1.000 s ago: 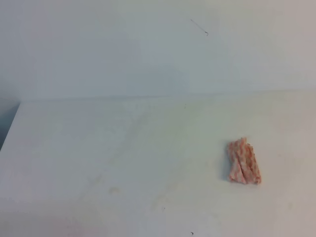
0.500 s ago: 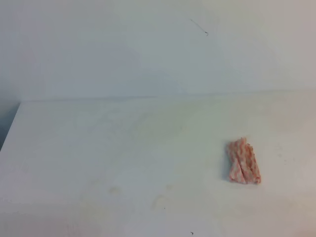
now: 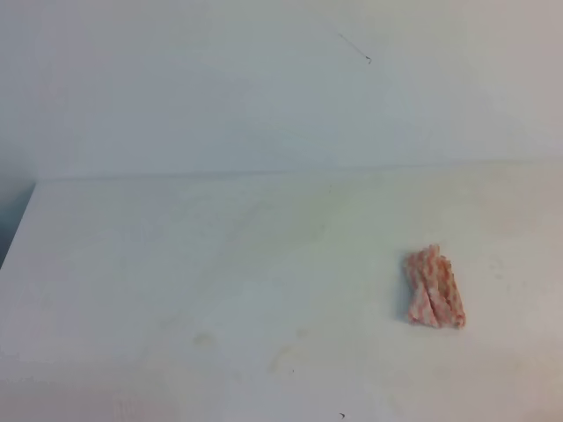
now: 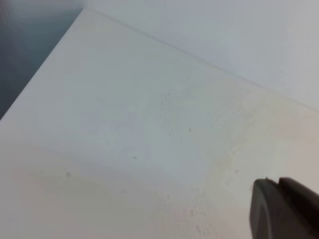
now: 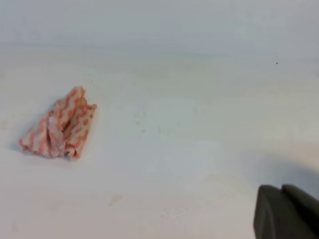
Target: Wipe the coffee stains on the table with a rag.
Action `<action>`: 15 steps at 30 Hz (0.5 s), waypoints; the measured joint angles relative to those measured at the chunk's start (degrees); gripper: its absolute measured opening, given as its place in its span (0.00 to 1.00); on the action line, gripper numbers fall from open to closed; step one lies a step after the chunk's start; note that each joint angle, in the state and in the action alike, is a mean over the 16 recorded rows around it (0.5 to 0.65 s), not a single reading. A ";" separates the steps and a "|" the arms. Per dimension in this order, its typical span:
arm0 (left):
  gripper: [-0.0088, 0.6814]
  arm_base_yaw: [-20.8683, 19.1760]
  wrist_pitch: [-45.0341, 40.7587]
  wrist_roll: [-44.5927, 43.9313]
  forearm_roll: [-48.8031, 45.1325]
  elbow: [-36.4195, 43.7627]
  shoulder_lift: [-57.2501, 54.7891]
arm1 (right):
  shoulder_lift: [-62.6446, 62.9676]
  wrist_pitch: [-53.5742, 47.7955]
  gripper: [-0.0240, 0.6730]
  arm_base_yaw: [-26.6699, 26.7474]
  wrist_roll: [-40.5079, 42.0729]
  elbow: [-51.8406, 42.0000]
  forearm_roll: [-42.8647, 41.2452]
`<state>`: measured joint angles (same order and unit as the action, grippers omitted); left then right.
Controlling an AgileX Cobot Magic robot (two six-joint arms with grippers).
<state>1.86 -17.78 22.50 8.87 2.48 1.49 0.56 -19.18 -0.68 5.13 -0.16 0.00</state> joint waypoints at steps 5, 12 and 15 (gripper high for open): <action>0.01 0.00 0.00 0.00 0.00 0.00 0.00 | 0.00 0.12 0.03 -0.06 0.00 0.00 0.00; 0.01 0.00 0.00 0.00 0.00 0.00 0.00 | 0.19 0.41 0.03 -0.06 -0.01 -0.29 0.00; 0.01 0.00 0.00 0.00 0.00 0.00 0.00 | 0.29 0.52 0.03 -0.06 -0.02 -0.43 0.00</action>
<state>1.86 -17.78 22.50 8.87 2.48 1.49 0.85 -18.65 -0.74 5.11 -0.60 0.00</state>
